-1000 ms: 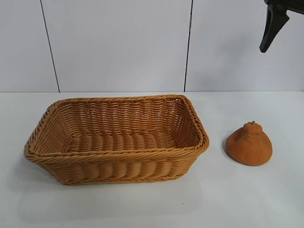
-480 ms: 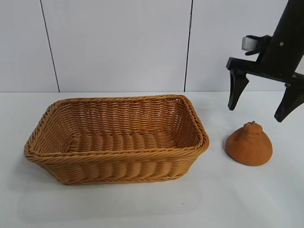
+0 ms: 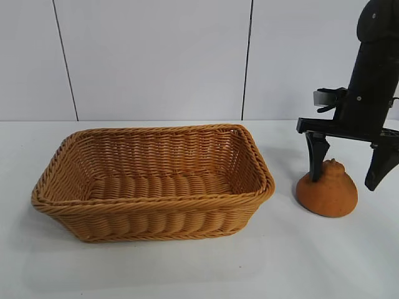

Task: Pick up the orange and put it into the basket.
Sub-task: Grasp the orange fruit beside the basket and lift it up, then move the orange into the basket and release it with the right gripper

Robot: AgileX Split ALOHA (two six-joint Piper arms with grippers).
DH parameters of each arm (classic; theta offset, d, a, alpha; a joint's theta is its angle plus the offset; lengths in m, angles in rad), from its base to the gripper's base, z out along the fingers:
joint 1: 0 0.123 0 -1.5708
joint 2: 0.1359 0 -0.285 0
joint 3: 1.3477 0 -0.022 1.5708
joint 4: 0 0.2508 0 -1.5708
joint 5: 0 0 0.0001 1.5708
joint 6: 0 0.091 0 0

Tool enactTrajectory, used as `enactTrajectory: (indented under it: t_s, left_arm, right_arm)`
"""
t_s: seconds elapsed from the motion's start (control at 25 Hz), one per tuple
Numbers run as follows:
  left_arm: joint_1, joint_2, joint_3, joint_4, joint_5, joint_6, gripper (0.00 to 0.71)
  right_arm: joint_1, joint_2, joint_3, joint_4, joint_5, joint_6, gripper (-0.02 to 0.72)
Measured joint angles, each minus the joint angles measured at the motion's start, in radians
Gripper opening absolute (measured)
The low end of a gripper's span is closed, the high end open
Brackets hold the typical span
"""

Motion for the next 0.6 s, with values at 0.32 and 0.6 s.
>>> enactTrajectory:
  t_s: [0.32, 0.6]
  left_arm:
    - [0.0, 0.0, 0.0, 0.0, 0.0, 0.0, 0.663]
    - [0.0, 0.0, 0.0, 0.0, 0.0, 0.0, 0.663]
  right_arm:
    - [0.0, -0.122, -0.064, 0.036, 0.043, -0.043, 0.031]
    - [0.004, -0.225, -0.216, 0.087, 0.072, -0.044, 0.031]
